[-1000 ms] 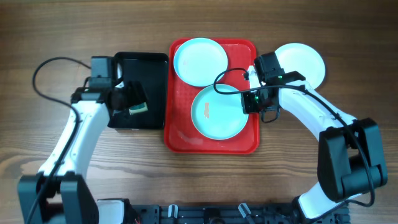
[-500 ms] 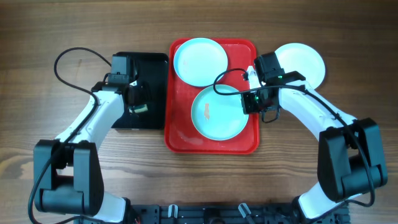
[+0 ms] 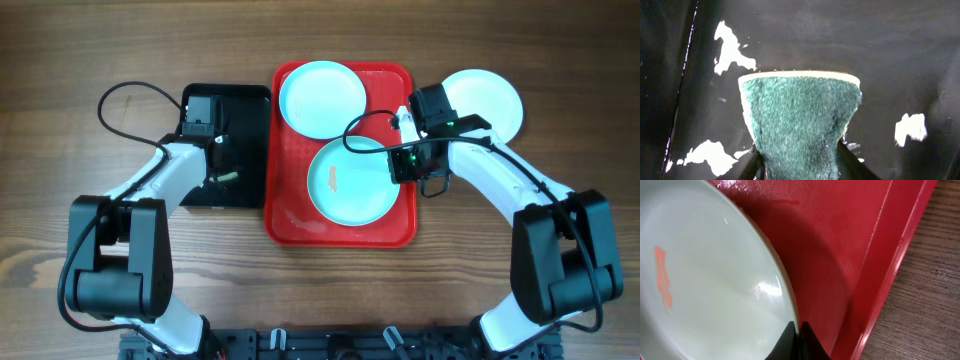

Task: Clean dirty plates on tray and stack at the side
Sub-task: 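Grasp the green sponge in the black tray with the left gripper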

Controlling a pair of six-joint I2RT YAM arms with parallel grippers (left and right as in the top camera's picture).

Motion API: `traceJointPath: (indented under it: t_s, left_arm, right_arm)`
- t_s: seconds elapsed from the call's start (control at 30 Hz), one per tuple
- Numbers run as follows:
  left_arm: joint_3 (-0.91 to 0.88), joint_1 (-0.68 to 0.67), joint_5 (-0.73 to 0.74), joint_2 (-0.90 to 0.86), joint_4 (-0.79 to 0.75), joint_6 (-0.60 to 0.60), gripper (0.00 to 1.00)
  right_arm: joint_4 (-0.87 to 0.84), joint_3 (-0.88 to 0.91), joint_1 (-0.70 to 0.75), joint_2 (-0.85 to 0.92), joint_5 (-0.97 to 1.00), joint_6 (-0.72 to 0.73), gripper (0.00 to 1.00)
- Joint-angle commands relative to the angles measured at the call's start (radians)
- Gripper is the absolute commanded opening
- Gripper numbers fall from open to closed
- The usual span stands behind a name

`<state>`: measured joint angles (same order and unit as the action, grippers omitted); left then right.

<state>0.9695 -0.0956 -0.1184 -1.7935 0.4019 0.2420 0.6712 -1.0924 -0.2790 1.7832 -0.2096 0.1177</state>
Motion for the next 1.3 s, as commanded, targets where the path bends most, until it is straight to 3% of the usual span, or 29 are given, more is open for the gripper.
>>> traceJointPath:
  t_s: [0.0, 0.2, 0.43, 0.6, 0.8, 0.83, 0.93, 0.97, 1.0, 1.07, 1.27]
  left_arm:
    - [-0.006, -0.001, -0.007, -0.006, -0.006, -0.007, 0.44]
    - [-0.006, -0.001, -0.007, 0.043, -0.023, -0.007, 0.54]
    - [-0.007, 0.000, -0.006, 0.045, 0.002, -0.007, 0.36]
    - [-0.009, 0.000, -0.006, 0.045, 0.006, -0.006, 0.41]
    - [-0.023, 0.000, -0.006, 0.045, 0.005, -0.003, 0.41]
    - [-0.023, 0.000, -0.006, 0.045, 0.005, -0.003, 0.37]
    - [-0.023, 0.000, -0.005, 0.045, 0.005, -0.003, 0.34]
    - [-0.023, 0.000, -0.005, 0.045, 0.004, -0.003, 0.34]
    - [-0.023, 0.000, -0.002, 0.045, 0.002, -0.003, 0.27]
    - [-0.023, 0.000, -0.003, 0.045, -0.005, -0.003, 0.04]
    - [-0.021, 0.000, -0.003, 0.046, -0.034, -0.003, 0.04]
  right_arm:
    - [-0.004, 0.008, -0.006, 0.009, -0.021, -0.032, 0.05]
    - [-0.005, 0.008, -0.006, 0.009, -0.021, -0.032, 0.05]
    - [-0.002, 0.008, -0.006, 0.009, -0.021, -0.039, 0.06]
    - [-0.028, 0.008, -0.006, 0.009, -0.016, -0.043, 0.29]
    - [-0.061, 0.008, -0.006, 0.029, -0.016, -0.043, 0.31]
    - [-0.066, 0.008, -0.006, 0.043, -0.012, -0.043, 0.31]
    - [-0.066, 0.008, -0.006, 0.084, -0.010, -0.042, 0.29]
    - [-0.064, 0.008, -0.006, 0.093, -0.010, -0.038, 0.24]
    - [-0.065, 0.008, -0.006, 0.095, -0.010, -0.036, 0.10]
    - [-0.069, -0.007, -0.006, 0.086, -0.009, -0.040, 0.04]
    - [-0.067, -0.069, -0.006, 0.084, -0.103, -0.144, 0.04]
